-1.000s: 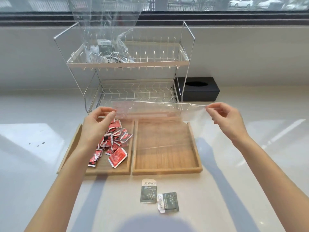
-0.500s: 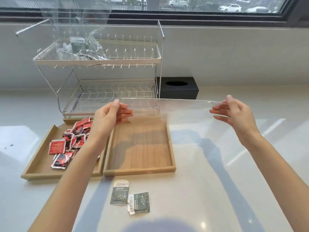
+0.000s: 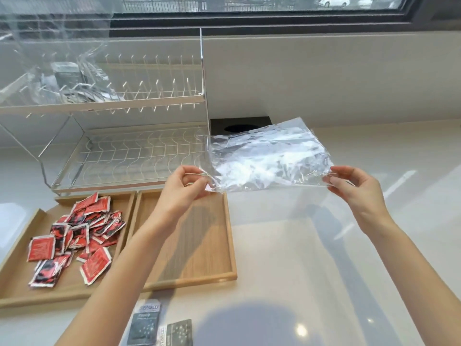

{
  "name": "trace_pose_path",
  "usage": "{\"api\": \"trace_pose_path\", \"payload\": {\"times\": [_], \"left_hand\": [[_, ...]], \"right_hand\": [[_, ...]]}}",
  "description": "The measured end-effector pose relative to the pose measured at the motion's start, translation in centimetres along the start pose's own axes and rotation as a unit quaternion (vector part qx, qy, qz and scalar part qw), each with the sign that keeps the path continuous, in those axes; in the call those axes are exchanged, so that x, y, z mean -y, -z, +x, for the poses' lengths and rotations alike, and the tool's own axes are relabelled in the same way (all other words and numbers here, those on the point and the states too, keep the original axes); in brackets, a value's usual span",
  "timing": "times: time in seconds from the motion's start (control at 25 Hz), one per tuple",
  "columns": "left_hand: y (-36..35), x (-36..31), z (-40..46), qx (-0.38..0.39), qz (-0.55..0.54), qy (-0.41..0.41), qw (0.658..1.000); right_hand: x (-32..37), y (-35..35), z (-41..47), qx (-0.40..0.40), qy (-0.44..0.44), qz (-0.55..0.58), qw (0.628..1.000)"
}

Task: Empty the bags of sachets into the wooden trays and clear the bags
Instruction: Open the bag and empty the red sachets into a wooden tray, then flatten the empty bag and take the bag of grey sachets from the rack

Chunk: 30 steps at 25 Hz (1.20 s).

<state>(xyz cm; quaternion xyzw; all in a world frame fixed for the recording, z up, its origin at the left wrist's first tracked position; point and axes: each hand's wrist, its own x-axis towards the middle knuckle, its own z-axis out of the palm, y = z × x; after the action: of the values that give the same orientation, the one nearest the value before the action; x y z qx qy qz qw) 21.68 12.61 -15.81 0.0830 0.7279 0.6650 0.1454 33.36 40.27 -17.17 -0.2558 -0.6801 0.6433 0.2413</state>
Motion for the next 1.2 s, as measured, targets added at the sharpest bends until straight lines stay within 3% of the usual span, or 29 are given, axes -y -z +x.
{"api": "trace_pose_path", "payload": {"times": [0.2,0.36,0.6,0.76,0.88,1.08,1.2], "left_hand": [[-3.7,2.7,2.7,0.032,0.037,0.021,0.999],[-5.3,5.1,4.4,0.010,0.092,0.026,0.995],[-7.3,8.0,6.5,-0.030,0.277,-0.020,0.960],[-7.9,9.2,7.7,-0.006,0.354,-0.060,0.933],[-8.3,9.8,7.7,0.022,0.457,-0.037,0.888],[-8.9,10.5,7.4,0.064,0.559,-0.034,0.826],[-8.8,11.0,7.4,0.109,0.581,-0.022,0.806]], "right_hand": [[-4.1,1.2,3.2,-0.044,-0.048,-0.022,0.998],[-7.5,2.0,4.6,-0.075,-0.081,-0.054,0.992],[-10.8,0.9,6.3,-0.091,-0.081,-0.208,0.971],[-11.5,0.1,7.1,-0.034,-0.056,-0.315,0.947],[-12.6,-0.2,7.2,0.022,-0.042,-0.420,0.906],[-12.7,-0.9,6.6,0.076,0.082,-0.510,0.853],[-12.5,-1.4,5.8,0.137,0.049,-0.543,0.827]]}}
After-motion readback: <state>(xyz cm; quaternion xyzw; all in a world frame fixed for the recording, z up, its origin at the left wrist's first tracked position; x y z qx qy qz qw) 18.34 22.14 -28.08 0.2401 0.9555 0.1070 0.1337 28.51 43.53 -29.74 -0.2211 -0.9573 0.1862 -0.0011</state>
